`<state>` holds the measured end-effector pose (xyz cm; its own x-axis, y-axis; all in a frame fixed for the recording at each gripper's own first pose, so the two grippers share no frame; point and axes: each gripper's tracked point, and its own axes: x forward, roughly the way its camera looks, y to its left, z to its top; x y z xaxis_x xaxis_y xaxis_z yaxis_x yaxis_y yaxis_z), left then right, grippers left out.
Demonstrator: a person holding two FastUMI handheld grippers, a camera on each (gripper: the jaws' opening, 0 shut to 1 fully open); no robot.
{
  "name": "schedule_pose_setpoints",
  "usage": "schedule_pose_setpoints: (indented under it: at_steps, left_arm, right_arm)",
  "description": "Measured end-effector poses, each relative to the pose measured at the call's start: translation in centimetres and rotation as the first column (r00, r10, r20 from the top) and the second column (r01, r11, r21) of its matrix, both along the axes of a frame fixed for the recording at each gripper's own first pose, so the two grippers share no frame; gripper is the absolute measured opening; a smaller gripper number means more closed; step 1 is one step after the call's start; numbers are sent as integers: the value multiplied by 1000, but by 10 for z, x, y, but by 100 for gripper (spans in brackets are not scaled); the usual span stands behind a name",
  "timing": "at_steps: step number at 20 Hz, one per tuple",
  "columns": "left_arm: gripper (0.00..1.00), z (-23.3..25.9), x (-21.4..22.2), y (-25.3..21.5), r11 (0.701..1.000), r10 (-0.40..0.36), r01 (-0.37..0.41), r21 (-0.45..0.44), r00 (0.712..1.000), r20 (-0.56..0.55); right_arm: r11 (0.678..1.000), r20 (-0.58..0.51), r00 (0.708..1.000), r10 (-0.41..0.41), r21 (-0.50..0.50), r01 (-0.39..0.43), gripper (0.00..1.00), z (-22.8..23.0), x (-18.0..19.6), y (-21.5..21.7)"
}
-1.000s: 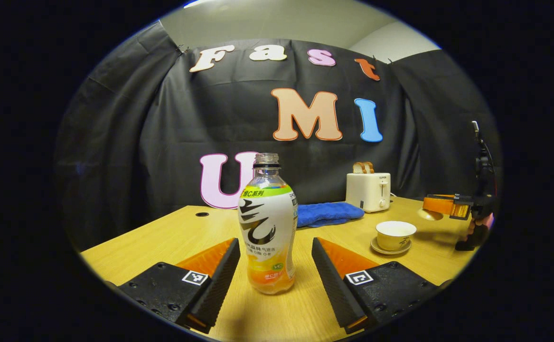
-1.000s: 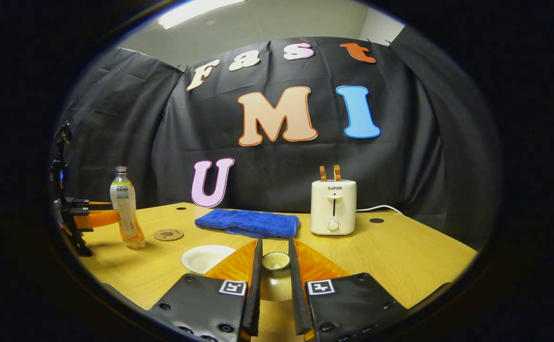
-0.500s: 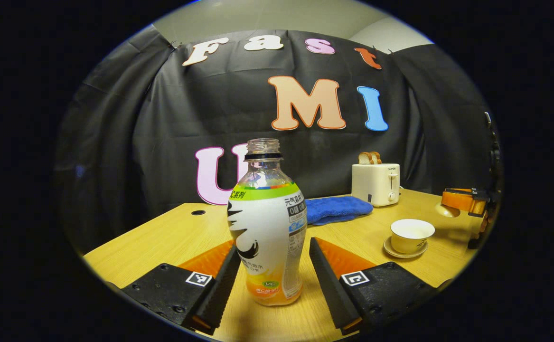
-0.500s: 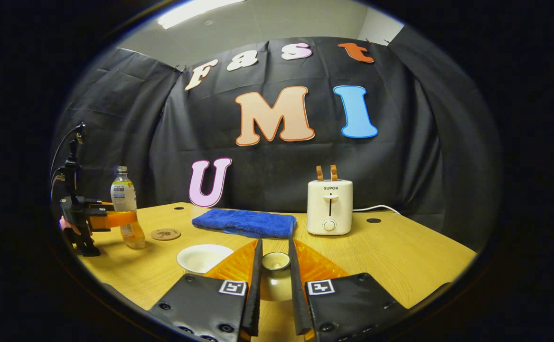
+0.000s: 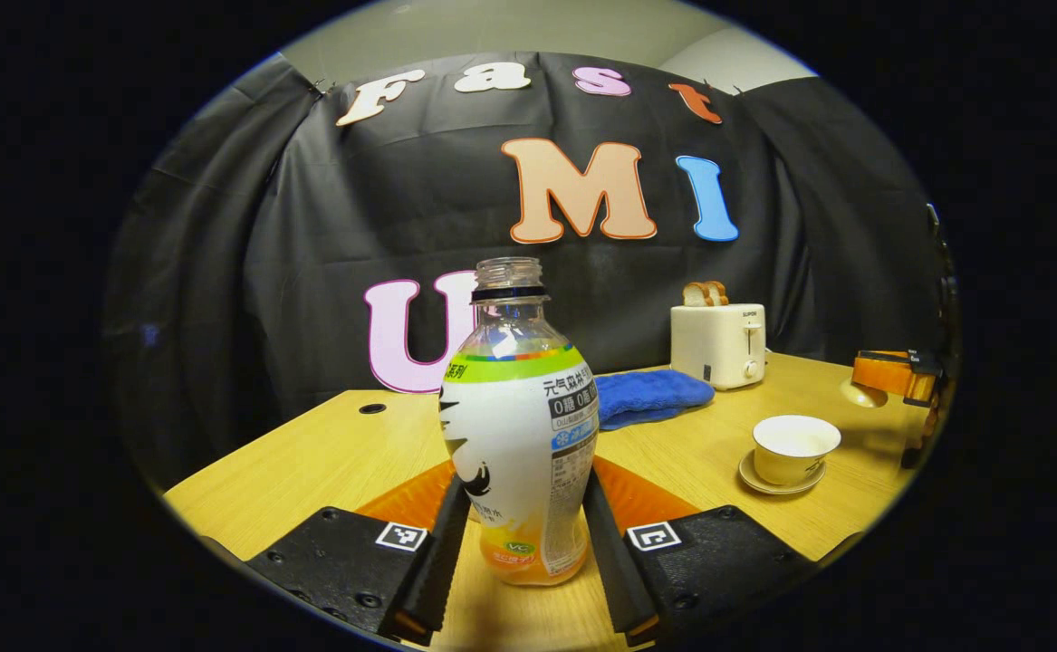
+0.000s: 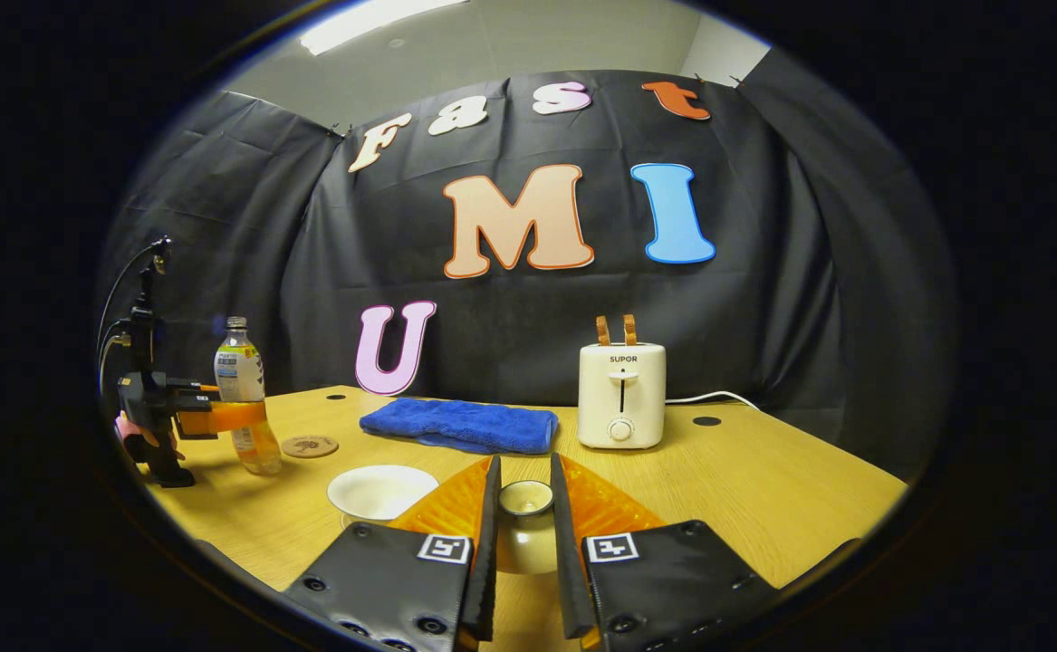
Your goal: Open the teacup lid with one hand, grasp the water bottle and pour water into the teacup with the other hand; after pouring, place the water bottle on the coaster and then close the teacup lid.
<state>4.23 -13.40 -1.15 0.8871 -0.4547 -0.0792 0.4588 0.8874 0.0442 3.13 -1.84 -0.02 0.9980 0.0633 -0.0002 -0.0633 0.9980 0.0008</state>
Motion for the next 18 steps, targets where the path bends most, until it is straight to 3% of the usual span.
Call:
schedule_pose_setpoints:
  at_steps: [5,10,13,18]
  left_arm:
    - [58,13,6,14,994,85,-88,66,995,49]
    - [57,59,5,11,956,90,-140,258,976,196]
    - [58,75,4,3,890,48,-168,425,959,279]
    - [58,66,-12,-24,703,-118,-182,688,923,366]
  right_arm:
    - [1000,1,1000,-19,-1,19,32,0,2,-11]
    - [998,4,998,-68,-2,68,32,0,4,-35]
    - [996,5,996,-87,-3,87,32,0,4,-45]
    - [993,7,993,-115,-4,115,32,1,5,-59]
